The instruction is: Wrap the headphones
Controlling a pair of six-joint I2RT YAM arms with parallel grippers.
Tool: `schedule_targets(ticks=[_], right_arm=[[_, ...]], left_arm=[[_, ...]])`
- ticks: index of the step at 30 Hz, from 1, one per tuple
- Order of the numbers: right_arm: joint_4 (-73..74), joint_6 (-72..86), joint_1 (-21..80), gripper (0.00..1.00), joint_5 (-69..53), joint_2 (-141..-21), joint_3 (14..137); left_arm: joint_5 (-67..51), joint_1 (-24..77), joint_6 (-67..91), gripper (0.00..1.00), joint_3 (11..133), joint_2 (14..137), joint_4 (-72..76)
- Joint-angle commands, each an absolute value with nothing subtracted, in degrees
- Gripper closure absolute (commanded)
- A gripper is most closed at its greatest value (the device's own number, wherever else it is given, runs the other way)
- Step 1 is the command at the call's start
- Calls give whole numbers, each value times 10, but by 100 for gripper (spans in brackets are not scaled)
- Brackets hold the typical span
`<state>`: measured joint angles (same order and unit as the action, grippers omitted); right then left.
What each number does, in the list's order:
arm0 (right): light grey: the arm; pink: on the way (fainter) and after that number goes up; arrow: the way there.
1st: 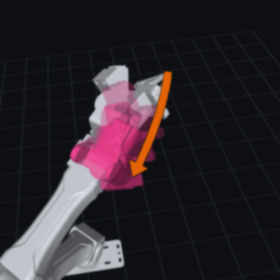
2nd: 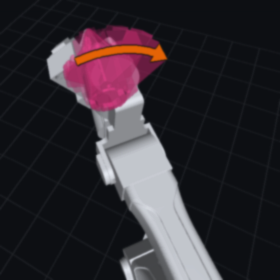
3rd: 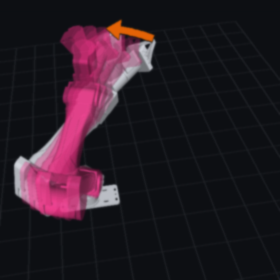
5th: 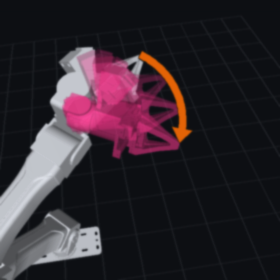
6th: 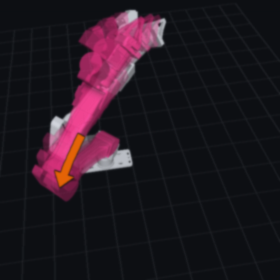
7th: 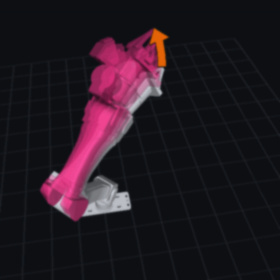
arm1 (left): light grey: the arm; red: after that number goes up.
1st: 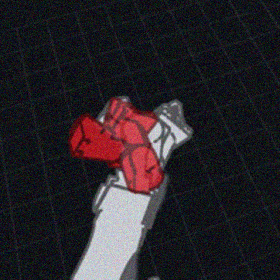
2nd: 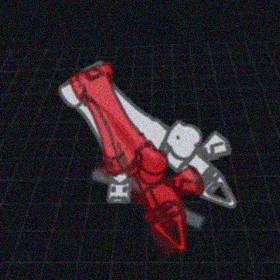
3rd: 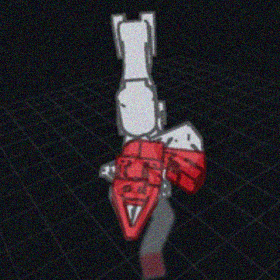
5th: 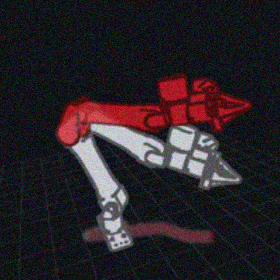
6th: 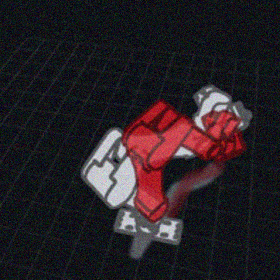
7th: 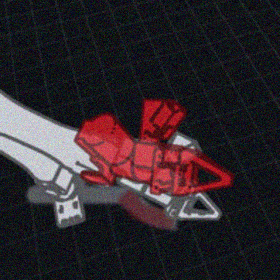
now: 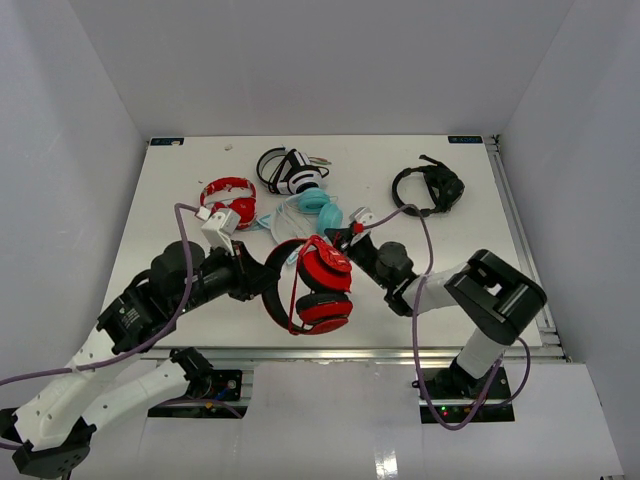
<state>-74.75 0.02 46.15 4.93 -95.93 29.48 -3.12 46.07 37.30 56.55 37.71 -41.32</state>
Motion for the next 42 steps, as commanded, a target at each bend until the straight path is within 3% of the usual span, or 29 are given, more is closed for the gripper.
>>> schedule_targets(ticks=[1,7,14,30,42], right_arm=[[-867,73,361,92,-122,-853,320],[-432,11,315,92,-299,-772,478],[-21,-88,312,92,-316,-800,695],[120,-49,330,92,-359,-787,749],[-3,57,402,92,-481,-776,668]], left_arm=[[-152,463,259,100,572,404,-387],[-82,463,187,100,596,484,-414],[40,464,158,100,632,584,-435],[338,466,227,100,646,704,-501],[552,465,465,100,743,828,-632]])
